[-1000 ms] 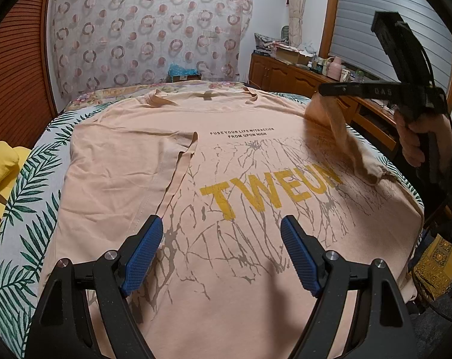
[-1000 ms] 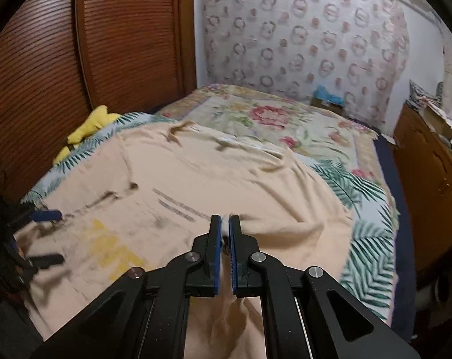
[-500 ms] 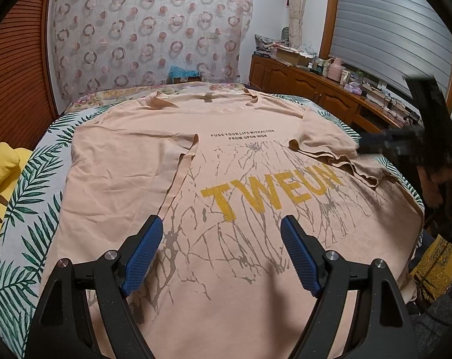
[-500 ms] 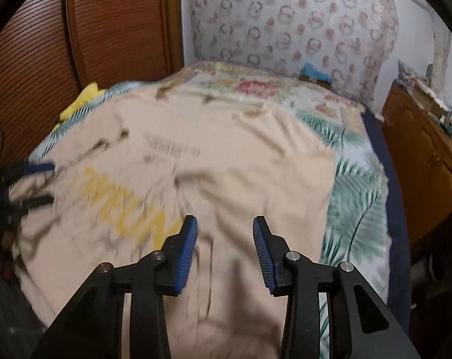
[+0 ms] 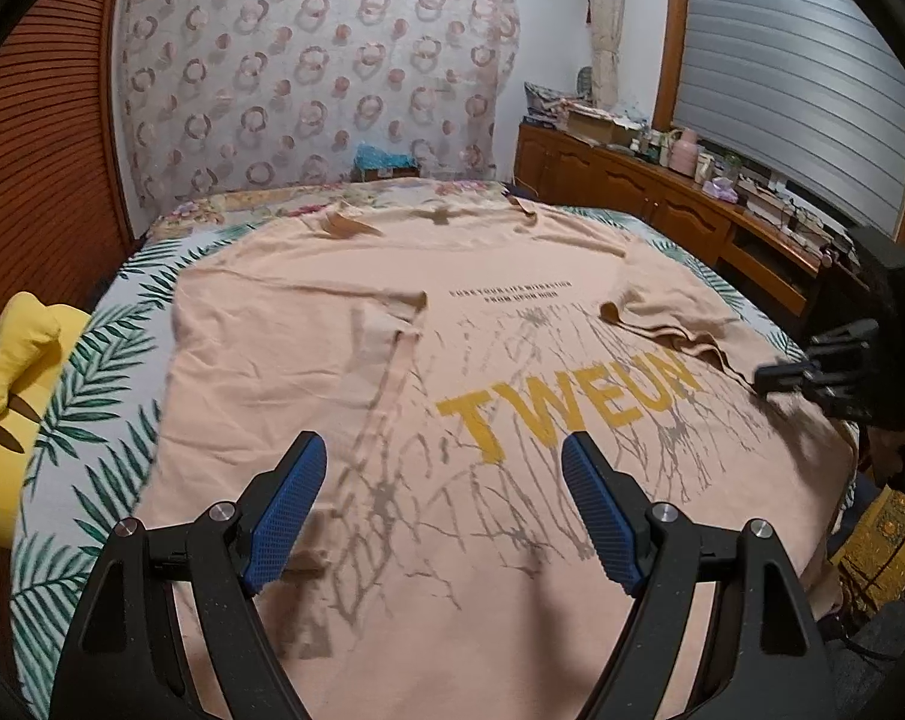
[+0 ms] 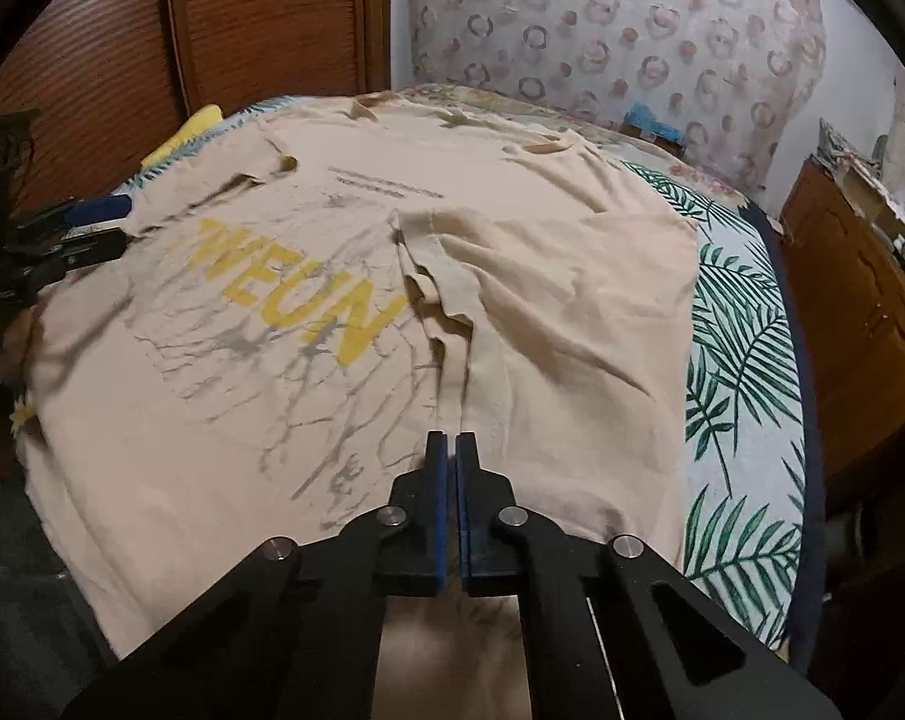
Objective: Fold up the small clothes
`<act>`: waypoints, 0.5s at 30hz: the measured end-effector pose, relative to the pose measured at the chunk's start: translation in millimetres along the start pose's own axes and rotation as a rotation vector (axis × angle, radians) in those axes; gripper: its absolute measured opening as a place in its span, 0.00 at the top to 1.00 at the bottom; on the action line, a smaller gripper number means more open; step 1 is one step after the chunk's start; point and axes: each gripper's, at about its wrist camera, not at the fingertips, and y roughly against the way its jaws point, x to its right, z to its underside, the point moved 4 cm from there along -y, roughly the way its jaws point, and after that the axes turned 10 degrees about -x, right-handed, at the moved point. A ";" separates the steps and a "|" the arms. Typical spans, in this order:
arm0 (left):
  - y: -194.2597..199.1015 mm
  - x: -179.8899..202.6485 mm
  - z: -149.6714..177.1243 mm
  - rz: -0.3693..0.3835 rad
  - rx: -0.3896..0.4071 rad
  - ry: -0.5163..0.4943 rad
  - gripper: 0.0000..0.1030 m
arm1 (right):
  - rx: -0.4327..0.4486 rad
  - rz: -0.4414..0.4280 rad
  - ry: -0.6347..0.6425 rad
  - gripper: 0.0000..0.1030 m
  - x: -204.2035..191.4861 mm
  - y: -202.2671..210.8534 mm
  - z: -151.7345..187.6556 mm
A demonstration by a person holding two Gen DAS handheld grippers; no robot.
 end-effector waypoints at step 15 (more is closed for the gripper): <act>-9.2 -81.1 -40.9 -0.100 0.001 0.056 0.21 | 0.062 0.051 -0.044 0.80 25.9 0.4 -24.2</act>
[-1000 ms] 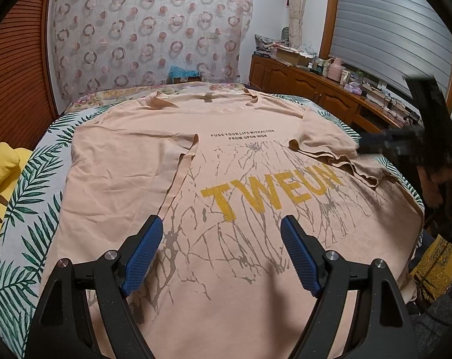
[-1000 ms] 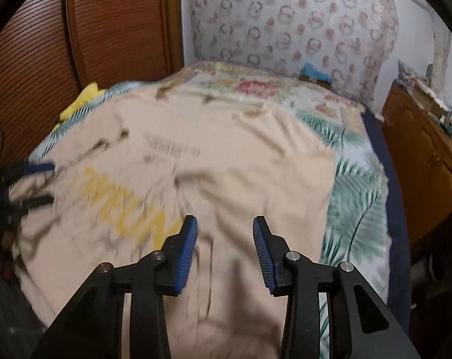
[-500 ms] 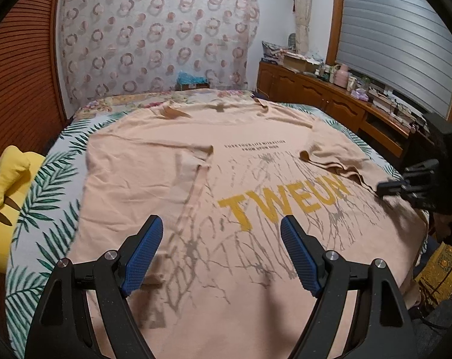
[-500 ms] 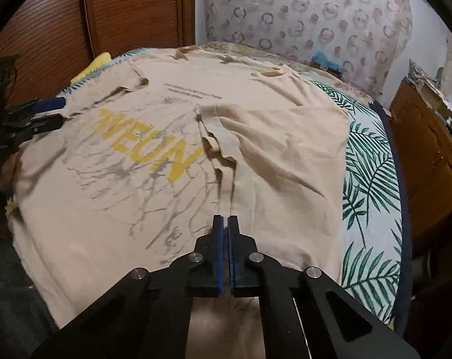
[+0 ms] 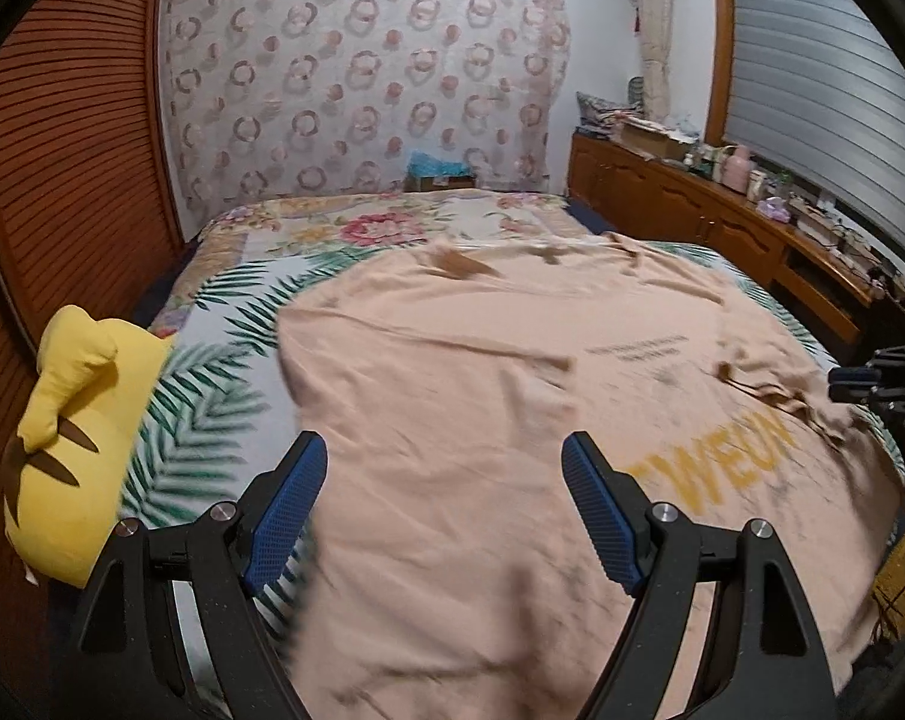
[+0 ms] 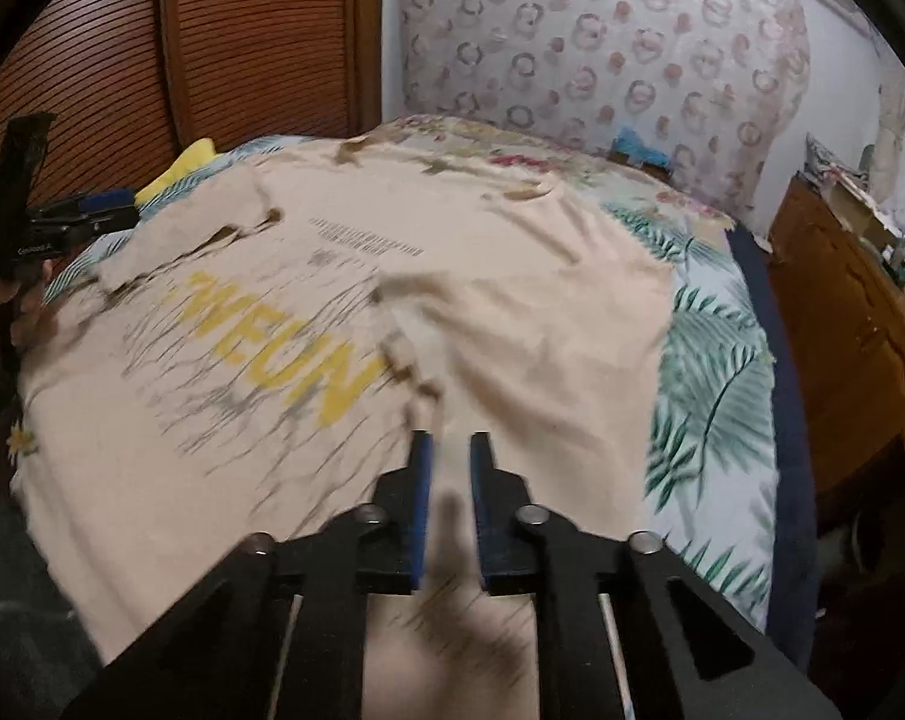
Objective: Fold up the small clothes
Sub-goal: 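Grasp the shirt's folded edge with the left tool while the right tool grasps it too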
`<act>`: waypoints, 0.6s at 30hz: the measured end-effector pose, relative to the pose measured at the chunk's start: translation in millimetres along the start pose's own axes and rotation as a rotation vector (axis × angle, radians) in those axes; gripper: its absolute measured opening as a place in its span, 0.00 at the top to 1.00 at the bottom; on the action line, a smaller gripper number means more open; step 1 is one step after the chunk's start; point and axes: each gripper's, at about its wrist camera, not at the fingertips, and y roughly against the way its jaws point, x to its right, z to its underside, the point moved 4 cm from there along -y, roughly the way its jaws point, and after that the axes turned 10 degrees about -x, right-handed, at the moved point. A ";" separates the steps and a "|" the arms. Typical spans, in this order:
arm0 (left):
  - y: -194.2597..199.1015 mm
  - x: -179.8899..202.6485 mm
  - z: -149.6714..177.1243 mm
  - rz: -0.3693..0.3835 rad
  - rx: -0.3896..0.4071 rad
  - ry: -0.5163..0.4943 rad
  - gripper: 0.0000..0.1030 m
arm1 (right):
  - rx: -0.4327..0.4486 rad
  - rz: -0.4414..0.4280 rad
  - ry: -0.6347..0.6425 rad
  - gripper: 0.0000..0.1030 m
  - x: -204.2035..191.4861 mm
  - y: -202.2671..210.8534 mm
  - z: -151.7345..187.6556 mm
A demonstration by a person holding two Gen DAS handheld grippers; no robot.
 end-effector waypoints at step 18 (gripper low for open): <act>-78.3 -73.1 -52.8 -0.089 -0.129 0.032 0.43 | -0.043 0.047 -0.157 0.58 107.2 -96.0 -79.9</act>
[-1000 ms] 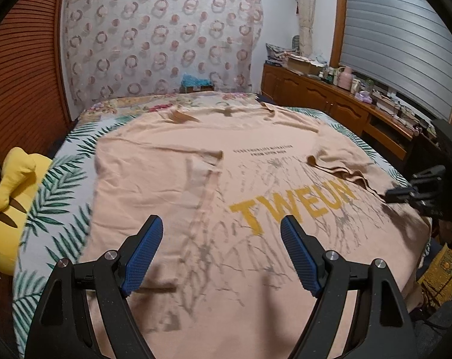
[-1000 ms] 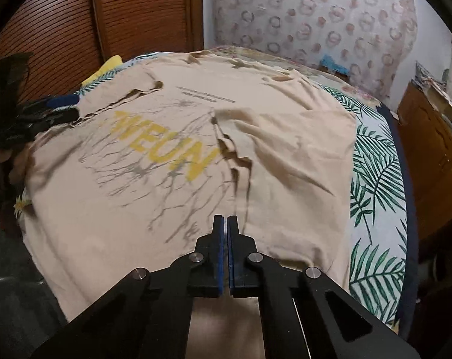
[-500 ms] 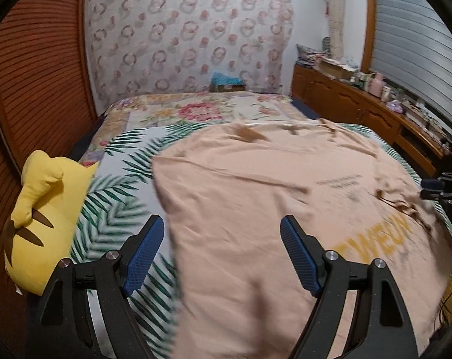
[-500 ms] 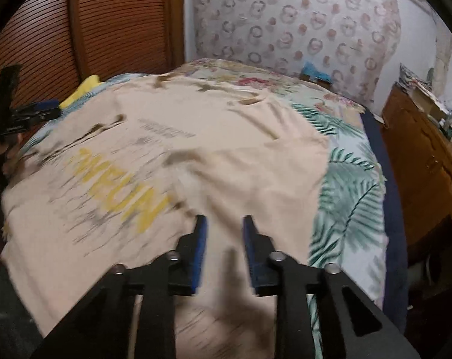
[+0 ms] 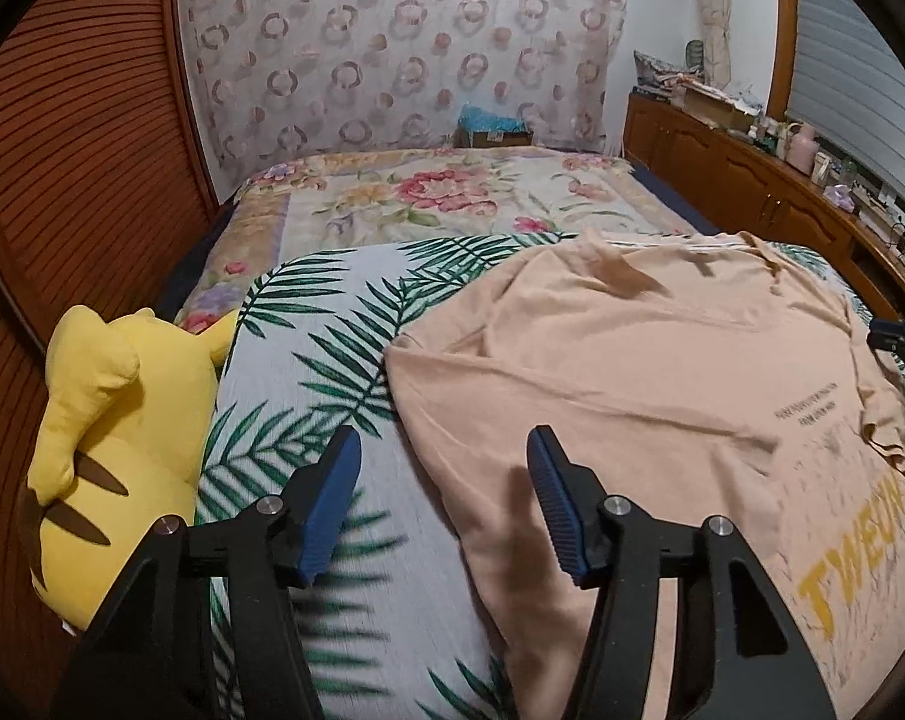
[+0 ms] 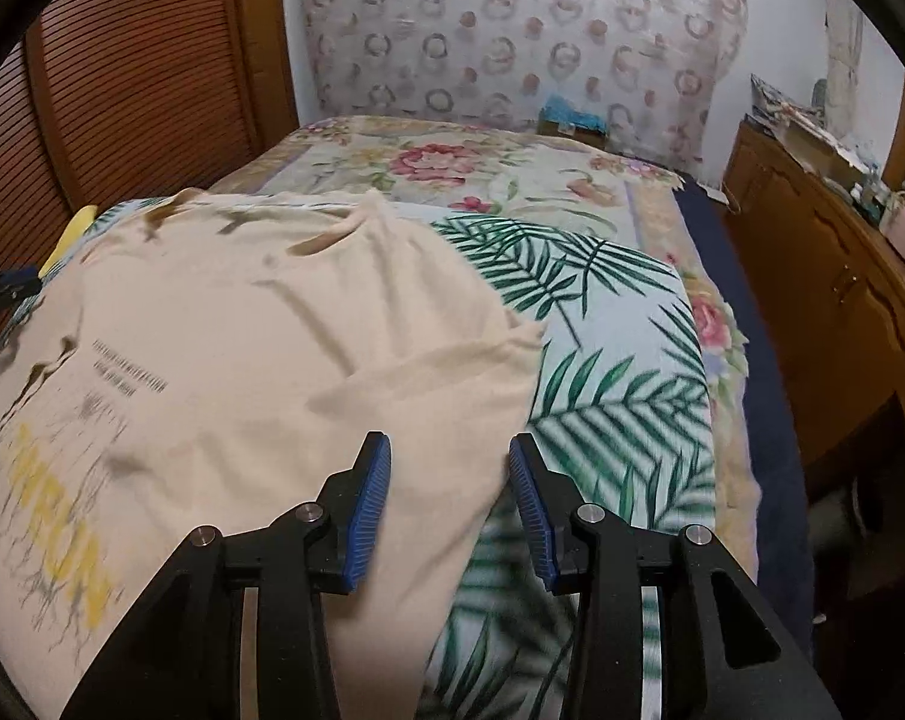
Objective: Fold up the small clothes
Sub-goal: 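Grasp the shirt's folded edge with the left tool while the right tool grasps it too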
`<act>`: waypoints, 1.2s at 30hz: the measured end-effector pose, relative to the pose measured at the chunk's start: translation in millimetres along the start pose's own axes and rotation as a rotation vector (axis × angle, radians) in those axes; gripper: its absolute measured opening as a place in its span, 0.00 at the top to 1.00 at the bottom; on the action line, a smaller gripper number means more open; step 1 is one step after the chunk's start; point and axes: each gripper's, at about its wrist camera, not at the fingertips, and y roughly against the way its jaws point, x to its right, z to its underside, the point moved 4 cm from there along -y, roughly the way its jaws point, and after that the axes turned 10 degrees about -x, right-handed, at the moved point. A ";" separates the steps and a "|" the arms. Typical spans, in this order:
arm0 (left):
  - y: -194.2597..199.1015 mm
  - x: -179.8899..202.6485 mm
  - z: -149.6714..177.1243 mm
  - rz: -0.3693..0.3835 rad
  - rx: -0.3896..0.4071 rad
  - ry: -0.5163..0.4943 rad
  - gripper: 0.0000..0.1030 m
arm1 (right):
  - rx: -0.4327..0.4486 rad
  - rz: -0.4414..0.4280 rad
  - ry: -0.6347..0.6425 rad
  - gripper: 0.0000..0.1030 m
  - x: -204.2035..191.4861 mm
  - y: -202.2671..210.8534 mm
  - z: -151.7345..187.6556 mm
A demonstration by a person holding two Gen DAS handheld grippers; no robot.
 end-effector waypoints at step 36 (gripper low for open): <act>-39.9 2.9 -42.6 0.057 -0.081 -0.004 0.62 | 0.009 0.011 -0.016 0.40 19.6 -32.9 -33.1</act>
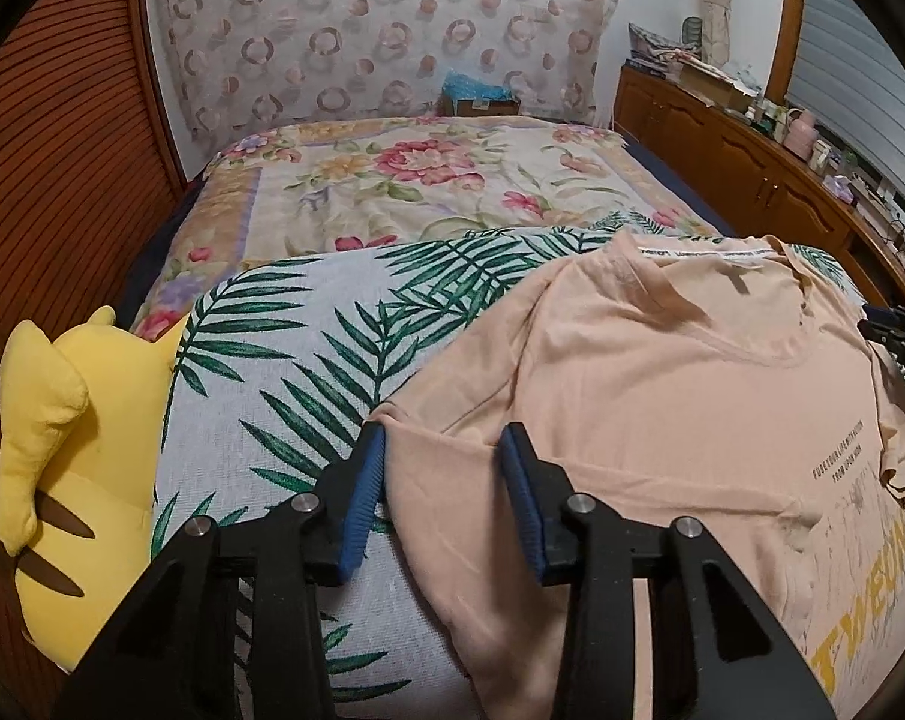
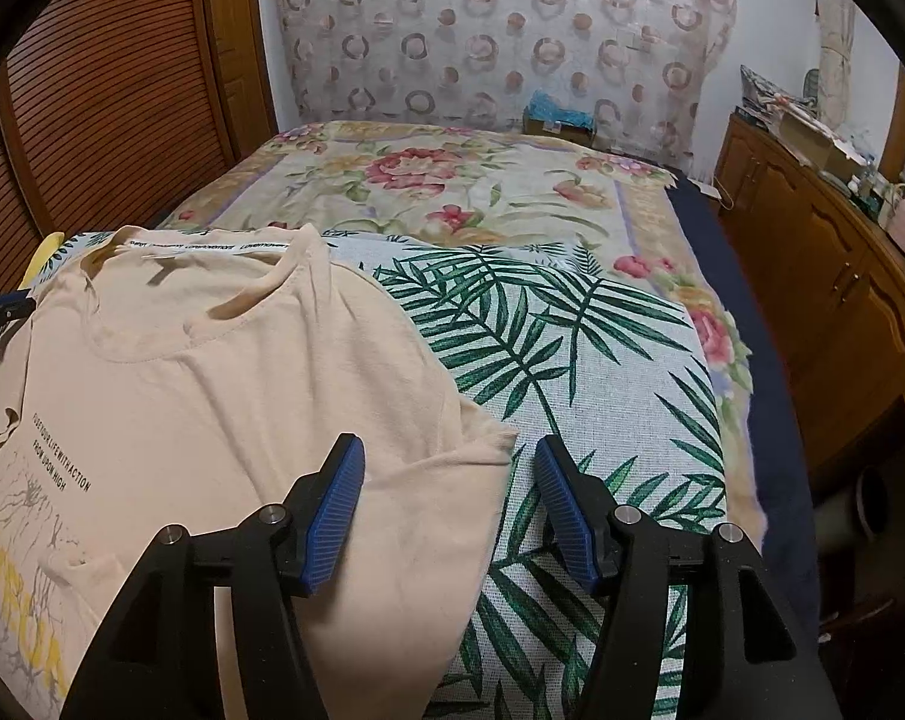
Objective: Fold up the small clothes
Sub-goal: 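Grasp the shirt's folded edge with the left tool while the right tool grasps it too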
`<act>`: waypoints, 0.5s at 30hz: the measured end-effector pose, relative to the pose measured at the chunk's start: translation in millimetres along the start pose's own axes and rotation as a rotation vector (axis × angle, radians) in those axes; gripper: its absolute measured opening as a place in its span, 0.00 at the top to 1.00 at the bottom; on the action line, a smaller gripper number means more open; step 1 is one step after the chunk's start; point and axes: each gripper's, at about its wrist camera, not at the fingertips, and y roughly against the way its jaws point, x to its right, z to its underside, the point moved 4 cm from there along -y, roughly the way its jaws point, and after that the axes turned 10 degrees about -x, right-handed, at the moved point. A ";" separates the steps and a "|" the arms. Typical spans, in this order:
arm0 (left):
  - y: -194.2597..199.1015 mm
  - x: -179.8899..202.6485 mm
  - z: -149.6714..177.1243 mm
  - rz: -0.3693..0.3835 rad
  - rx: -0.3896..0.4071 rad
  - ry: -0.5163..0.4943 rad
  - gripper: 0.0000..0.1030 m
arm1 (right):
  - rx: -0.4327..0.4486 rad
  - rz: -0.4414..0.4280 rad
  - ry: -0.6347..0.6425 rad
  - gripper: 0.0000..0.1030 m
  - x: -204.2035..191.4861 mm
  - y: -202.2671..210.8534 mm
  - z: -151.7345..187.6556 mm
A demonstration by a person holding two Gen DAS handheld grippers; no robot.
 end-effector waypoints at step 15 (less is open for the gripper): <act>44.7 20.9 9.2 0.046 0.110 -0.024 0.93 | 0.002 -0.072 0.087 0.92 -20.3 15.7 5.6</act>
